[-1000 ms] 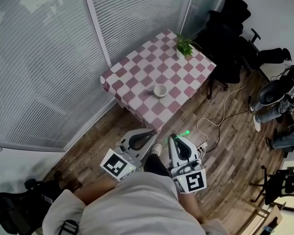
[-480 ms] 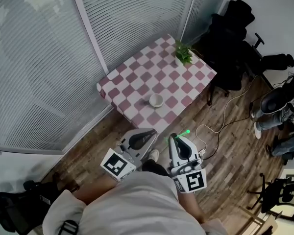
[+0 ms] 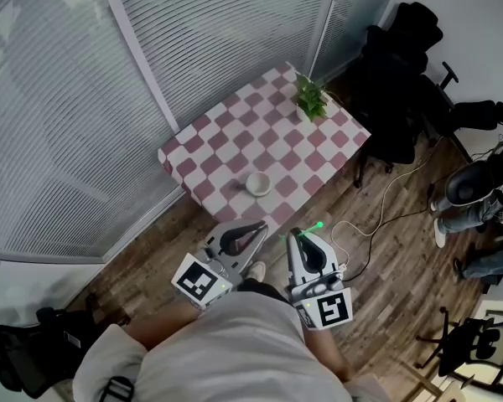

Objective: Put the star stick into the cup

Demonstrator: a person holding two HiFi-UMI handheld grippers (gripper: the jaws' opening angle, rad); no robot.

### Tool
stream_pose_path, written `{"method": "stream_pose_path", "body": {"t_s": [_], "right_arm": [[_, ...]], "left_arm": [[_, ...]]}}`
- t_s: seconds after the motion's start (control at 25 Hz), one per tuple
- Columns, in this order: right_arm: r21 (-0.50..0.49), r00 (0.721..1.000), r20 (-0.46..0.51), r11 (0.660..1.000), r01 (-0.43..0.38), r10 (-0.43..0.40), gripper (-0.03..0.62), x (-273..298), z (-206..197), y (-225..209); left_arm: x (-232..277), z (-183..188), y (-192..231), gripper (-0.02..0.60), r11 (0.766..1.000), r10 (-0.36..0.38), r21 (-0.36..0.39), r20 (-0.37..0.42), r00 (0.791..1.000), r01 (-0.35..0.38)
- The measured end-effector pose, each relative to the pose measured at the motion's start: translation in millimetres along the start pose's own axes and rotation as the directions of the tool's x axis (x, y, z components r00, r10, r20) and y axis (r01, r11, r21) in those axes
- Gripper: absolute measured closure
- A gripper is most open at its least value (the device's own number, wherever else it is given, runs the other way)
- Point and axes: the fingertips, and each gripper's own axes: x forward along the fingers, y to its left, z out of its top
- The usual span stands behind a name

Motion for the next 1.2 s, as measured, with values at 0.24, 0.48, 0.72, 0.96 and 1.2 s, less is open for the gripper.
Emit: {"method": "stream_pose_path", "body": {"t_s": [0.24, 0.48, 0.72, 0.96, 1.2], "right_arm": [[0.012, 1.000, -0.014, 1.000, -0.023, 0.024, 0.556, 7.6, -7.8, -28.5], [0.021, 0.999, -0.013, 0.999, -0.049, 0.049, 0.556, 15.9, -12.4, -43.5], [0.031, 0.998, -0.014, 0.998, -0.058, 0.058, 0.556, 21.8, -16.1, -48.3], [0.027, 0.998, -0.012, 0.998, -0.055, 0.055, 0.556, 32.5, -15.6, -48.3], [0.024, 0.999, -0.019, 0.999, -0.048, 0.048, 0.556, 47.9, -16.5, -43.6]], "left_arm": [[27.7, -7.2, 6.4, 0.538, 1.000, 0.023, -0.006, -0.008, 1.000, -0.023], [39.8, -13.8, 14.0, 0.538, 0.999, 0.047, -0.011, -0.019, 0.999, -0.048], [45.3, -18.0, 18.9, 0.538, 0.999, 0.049, -0.009, -0.028, 0.998, -0.049], [43.9, -16.4, 31.2, 0.538, 0.999, 0.049, -0.004, -0.027, 0.998, -0.049], [40.8, -15.9, 46.2, 0.538, 1.000, 0.027, -0.008, -0.035, 0.999, -0.027]]}}
